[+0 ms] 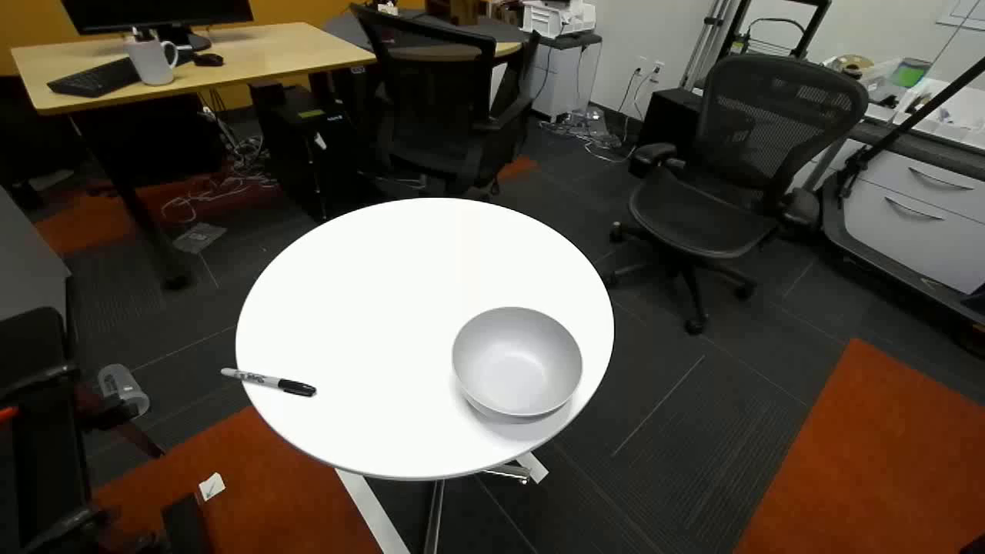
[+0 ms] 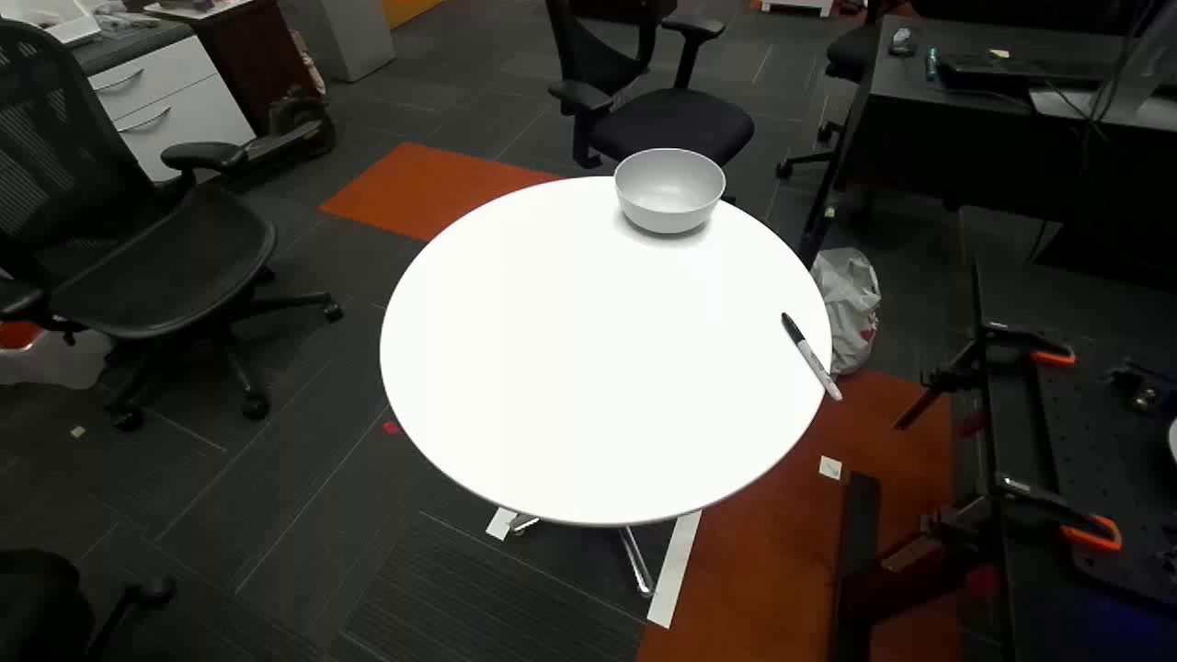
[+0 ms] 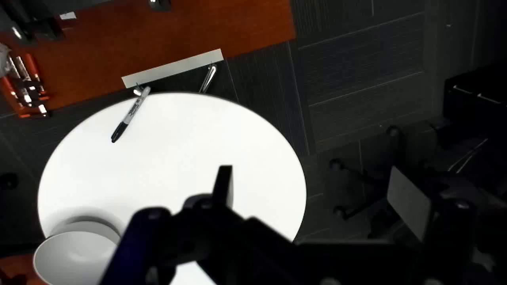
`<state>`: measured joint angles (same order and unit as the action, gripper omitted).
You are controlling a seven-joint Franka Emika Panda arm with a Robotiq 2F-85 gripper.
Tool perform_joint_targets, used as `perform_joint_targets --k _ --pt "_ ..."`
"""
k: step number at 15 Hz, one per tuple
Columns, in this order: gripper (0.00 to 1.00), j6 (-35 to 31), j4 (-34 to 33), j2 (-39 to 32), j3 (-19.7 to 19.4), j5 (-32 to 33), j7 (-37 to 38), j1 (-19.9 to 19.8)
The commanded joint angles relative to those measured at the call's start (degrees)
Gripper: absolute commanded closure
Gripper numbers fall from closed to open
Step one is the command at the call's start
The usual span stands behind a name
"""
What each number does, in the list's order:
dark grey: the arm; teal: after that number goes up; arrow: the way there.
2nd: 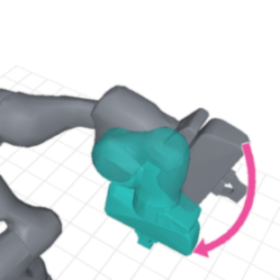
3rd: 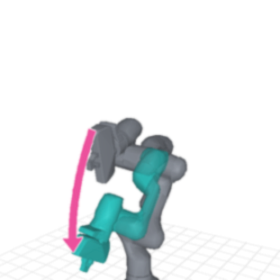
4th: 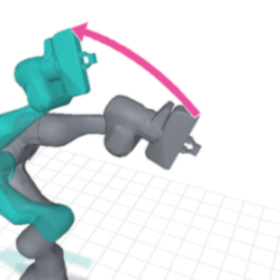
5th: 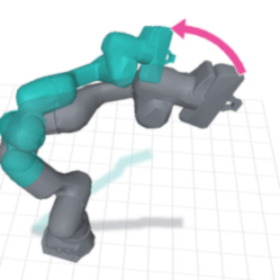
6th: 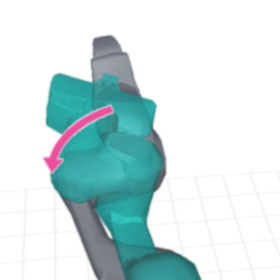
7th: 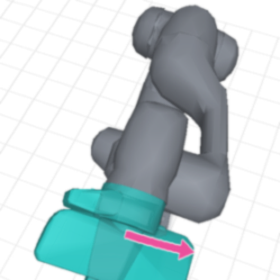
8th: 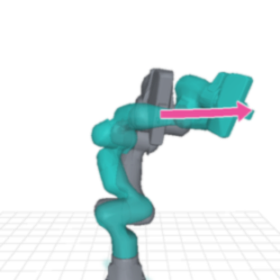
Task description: Pick the pen on the table and put it in the bowl
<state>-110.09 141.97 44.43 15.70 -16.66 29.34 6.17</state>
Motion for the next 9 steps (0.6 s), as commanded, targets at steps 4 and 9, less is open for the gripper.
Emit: perform_joint_targets --k 4,9 --pt "0.00 0.3 -0.2 0.0 0.2 -0.2 -0.2 -0.4" --pt "0.00 -2.3 2.6 0.1 0.1 0.3 1.5 -2.6"
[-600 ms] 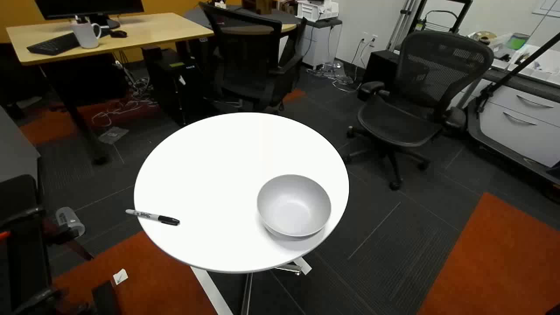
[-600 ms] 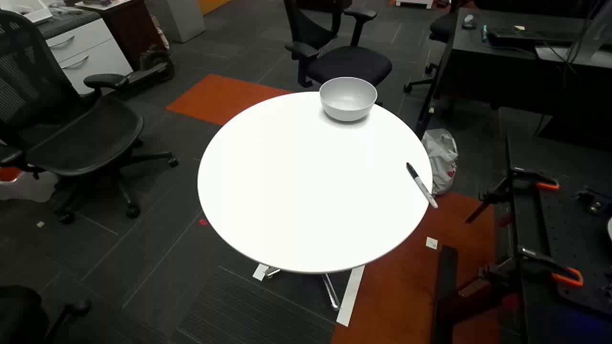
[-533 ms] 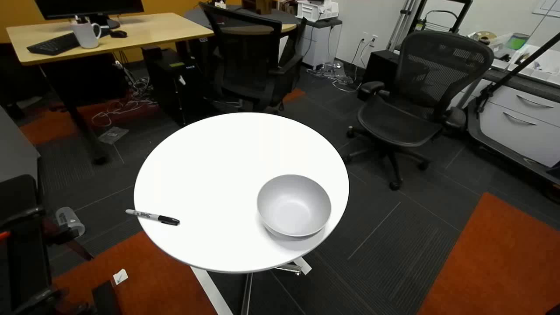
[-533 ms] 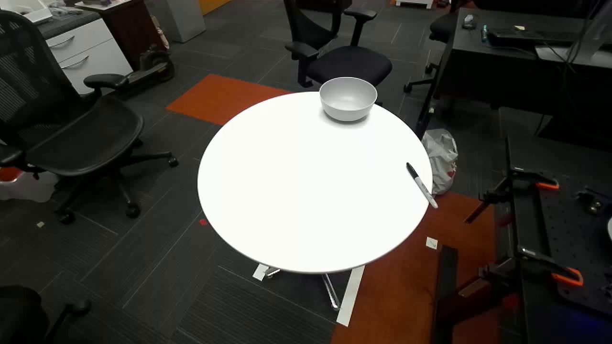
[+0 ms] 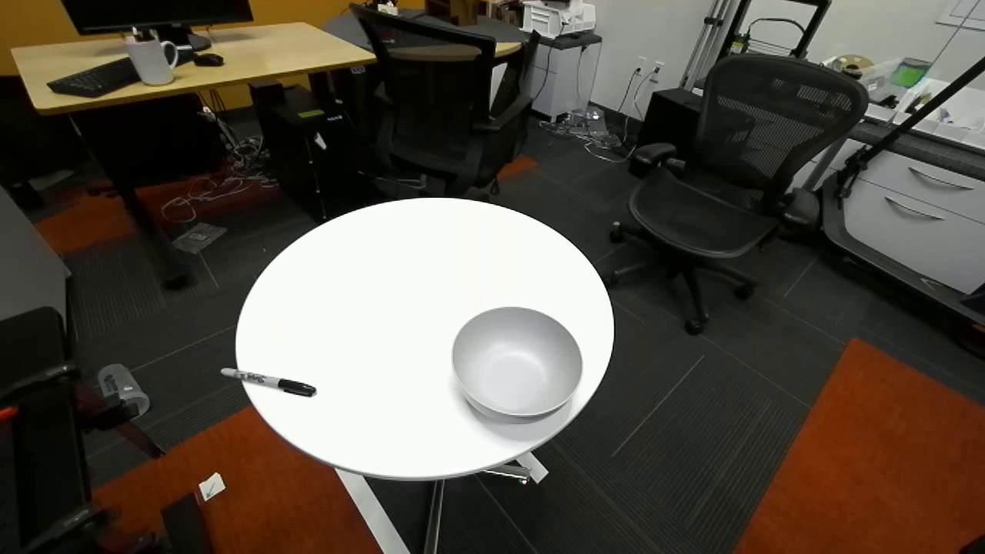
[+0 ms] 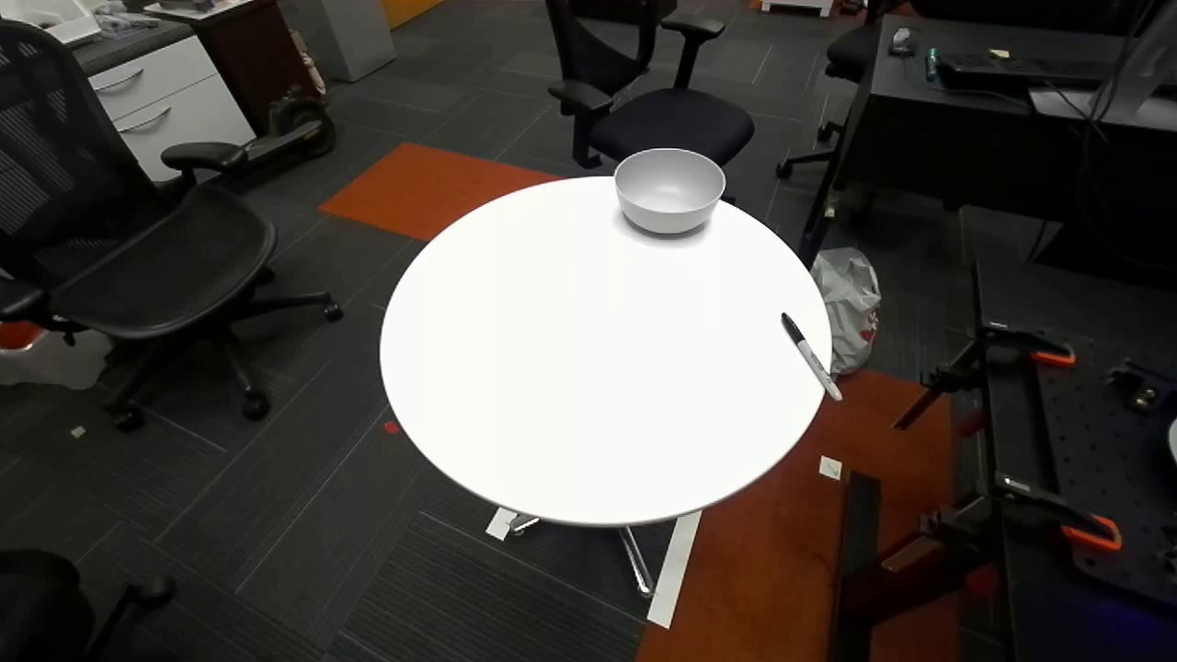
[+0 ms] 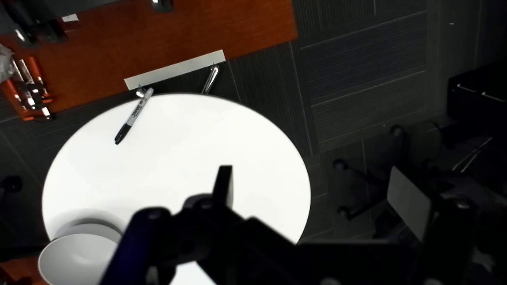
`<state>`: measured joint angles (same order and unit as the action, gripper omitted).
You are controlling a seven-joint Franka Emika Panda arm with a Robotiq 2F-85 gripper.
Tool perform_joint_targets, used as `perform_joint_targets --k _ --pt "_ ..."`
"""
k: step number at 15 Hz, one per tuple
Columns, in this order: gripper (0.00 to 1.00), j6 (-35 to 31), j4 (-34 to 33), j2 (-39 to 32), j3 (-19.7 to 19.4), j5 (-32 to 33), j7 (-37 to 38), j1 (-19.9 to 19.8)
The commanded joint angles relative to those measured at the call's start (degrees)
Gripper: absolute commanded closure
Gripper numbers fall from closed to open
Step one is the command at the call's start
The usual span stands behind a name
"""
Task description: Pick the pen on the table and put it in the bowl
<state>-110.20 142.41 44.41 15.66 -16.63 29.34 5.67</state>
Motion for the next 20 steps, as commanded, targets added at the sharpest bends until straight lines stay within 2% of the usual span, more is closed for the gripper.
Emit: perform_joint_targets --k 1,4,7,12,13,20 --pt "0.00 -3.0 3.1 0.1 -0.1 0.5 1.9 -3.0" --pt "0.00 -7.3 6.7 -1.1 -0.3 0.7 3.8 -6.2" --pt "0.00 -15.0 11.6 -3.3 -0.5 0.7 7.1 -9.2" --pt "0.00 -26.5 18.6 -9.7 -1.8 0.3 12.6 -11.4" --pt "0.00 -28.1 17.0 -13.5 -2.1 0.8 13.7 -12.2" --pt "0.00 -42.4 17.9 -29.6 -7.1 1.6 17.1 -13.7"
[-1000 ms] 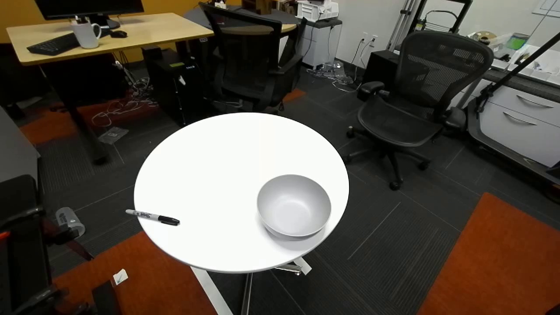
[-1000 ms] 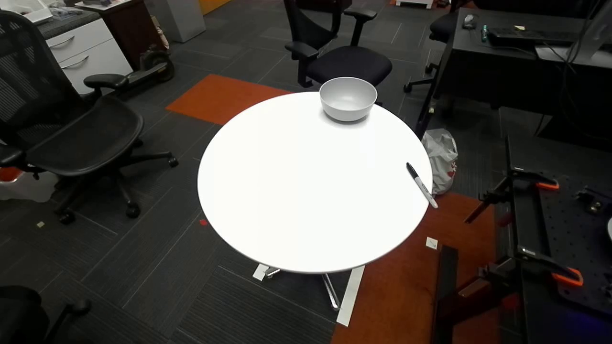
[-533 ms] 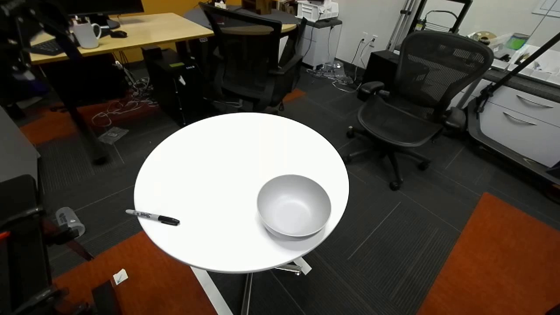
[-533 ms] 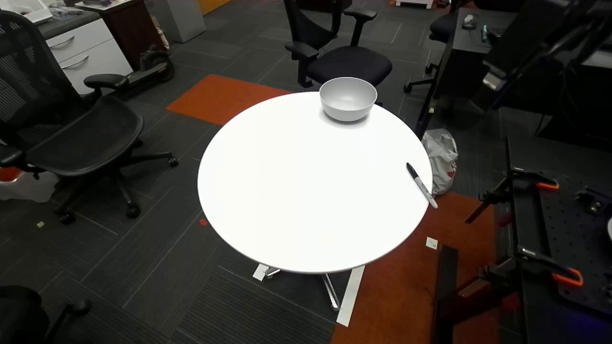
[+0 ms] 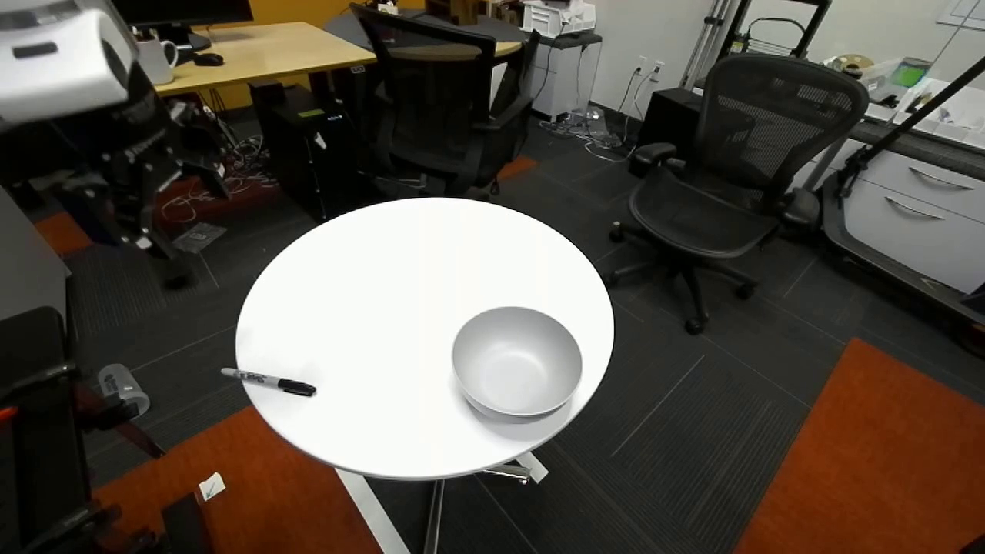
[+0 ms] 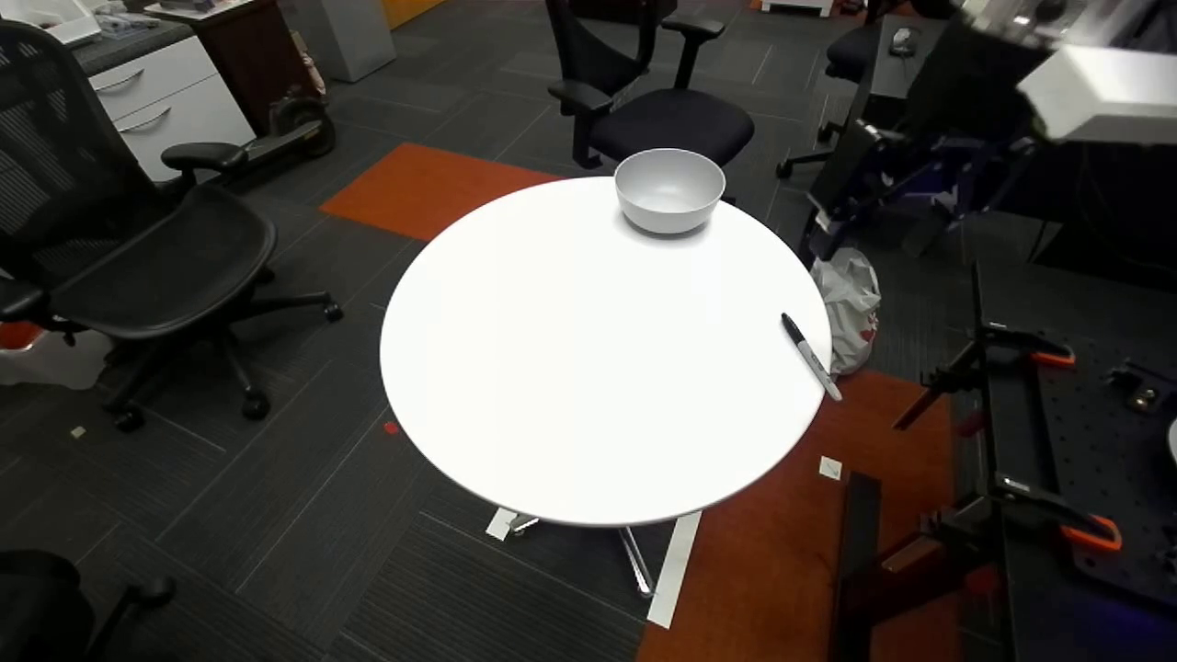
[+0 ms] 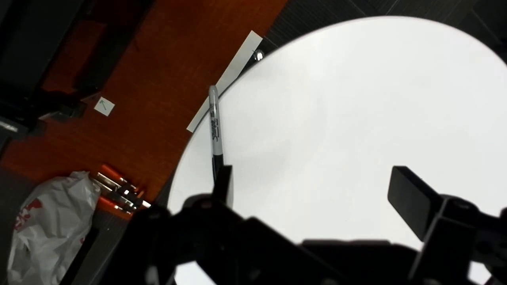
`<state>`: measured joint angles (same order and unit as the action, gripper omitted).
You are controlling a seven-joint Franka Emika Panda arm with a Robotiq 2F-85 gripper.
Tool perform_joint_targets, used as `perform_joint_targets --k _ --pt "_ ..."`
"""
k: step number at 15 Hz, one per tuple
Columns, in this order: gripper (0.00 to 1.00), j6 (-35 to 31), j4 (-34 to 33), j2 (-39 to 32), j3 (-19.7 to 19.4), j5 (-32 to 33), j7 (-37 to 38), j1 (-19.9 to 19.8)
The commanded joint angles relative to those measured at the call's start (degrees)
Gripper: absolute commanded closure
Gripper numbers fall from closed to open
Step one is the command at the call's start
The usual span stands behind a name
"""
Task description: Pick the pen on the table and put it in the bowl
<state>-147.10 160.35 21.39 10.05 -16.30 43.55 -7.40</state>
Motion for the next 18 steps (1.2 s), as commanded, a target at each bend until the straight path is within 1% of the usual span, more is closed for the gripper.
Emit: perform_joint_targets --k 1,5,9,14,16,18 --pt "0.00 -7.2 -0.3 -9.3 -2.0 1.9 3.8 -1.0" --pt "0.00 -13.5 -1.6 -18.2 -4.7 6.4 8.5 -1.5" --pt "0.00 -15.7 -3.3 -24.5 -8.9 12.8 13.7 -0.1" --pt "0.00 -15.6 -6.2 -30.0 -13.7 17.9 17.1 3.6" --pt "0.00 -15.6 -7.4 -32.1 -15.1 18.9 17.6 5.7" --pt "0.00 -15.5 -8.4 -34.0 -15.9 18.6 17.5 7.5"
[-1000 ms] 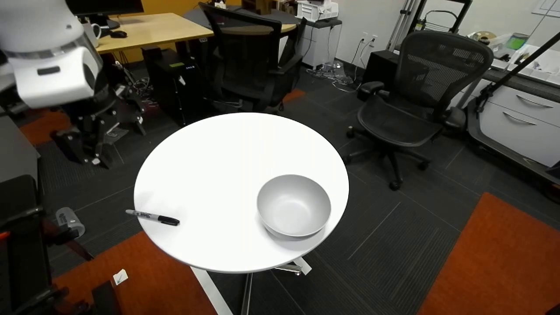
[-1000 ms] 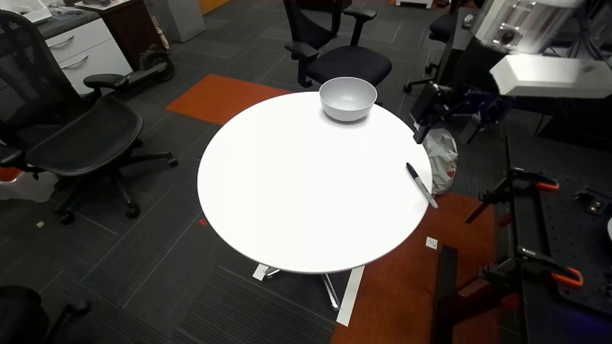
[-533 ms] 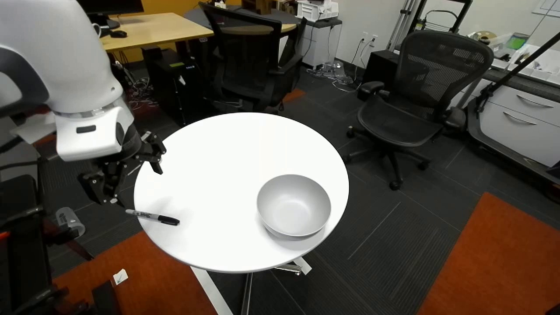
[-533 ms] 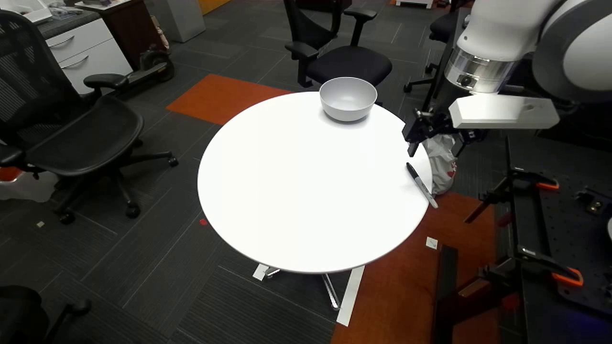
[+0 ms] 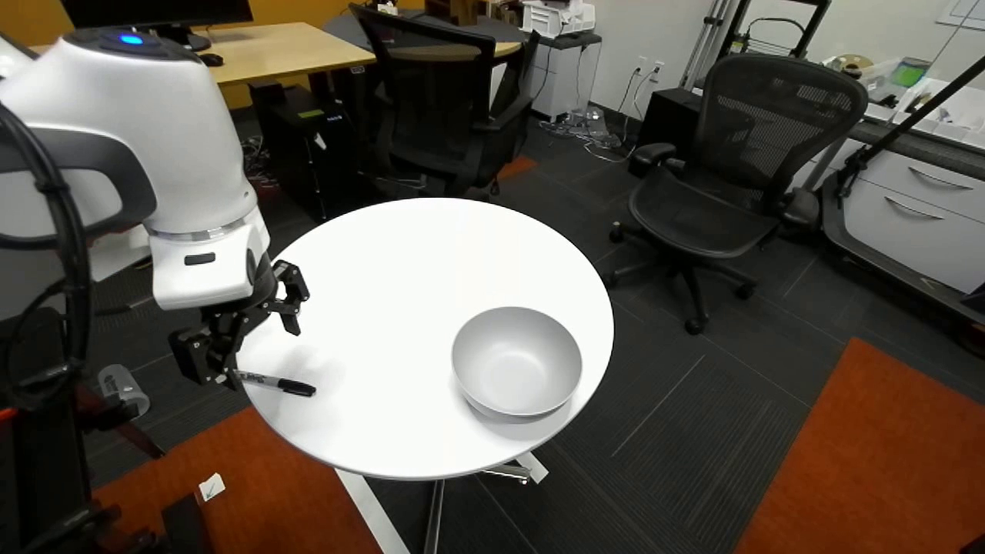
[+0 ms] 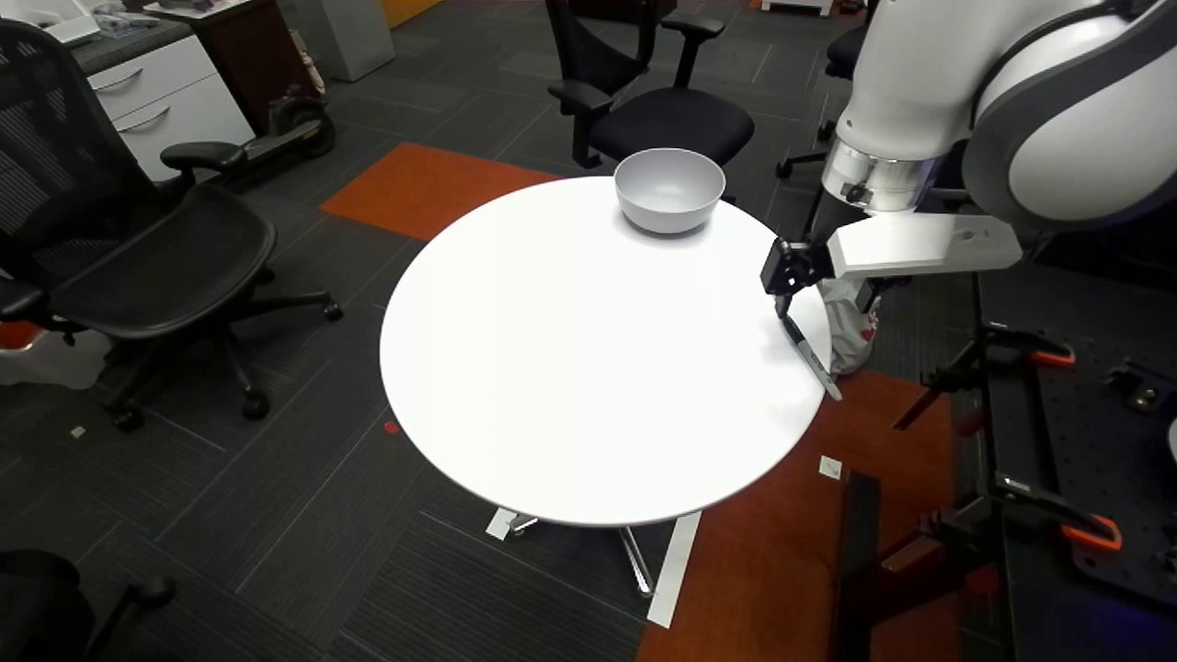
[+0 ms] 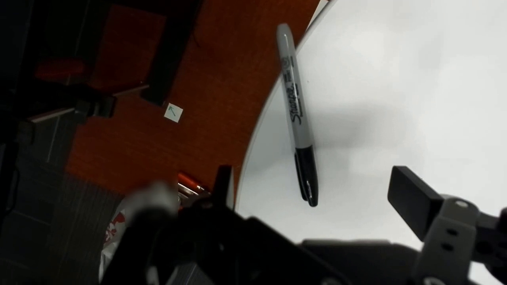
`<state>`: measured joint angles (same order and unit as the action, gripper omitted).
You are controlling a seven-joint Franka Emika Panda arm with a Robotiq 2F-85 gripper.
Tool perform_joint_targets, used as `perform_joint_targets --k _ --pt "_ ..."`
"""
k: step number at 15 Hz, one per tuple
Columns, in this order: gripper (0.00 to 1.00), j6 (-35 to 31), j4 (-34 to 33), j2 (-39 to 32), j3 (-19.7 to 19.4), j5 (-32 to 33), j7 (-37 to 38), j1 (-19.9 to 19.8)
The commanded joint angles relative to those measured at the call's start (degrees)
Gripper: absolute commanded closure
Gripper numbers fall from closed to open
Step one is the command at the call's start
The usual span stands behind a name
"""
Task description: Pick the pen on the table and put it in the bowl
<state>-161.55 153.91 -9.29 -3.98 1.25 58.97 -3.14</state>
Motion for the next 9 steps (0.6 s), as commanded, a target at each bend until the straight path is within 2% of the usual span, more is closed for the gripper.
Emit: perform_joint_targets --k 1,9 --pt "0.00 -1.1 -2.4 -4.2 -2.2 0.5 1.7 4.0" --pt "0.00 -0.8 -5.8 -10.2 -4.1 -2.0 0.1 7.0"
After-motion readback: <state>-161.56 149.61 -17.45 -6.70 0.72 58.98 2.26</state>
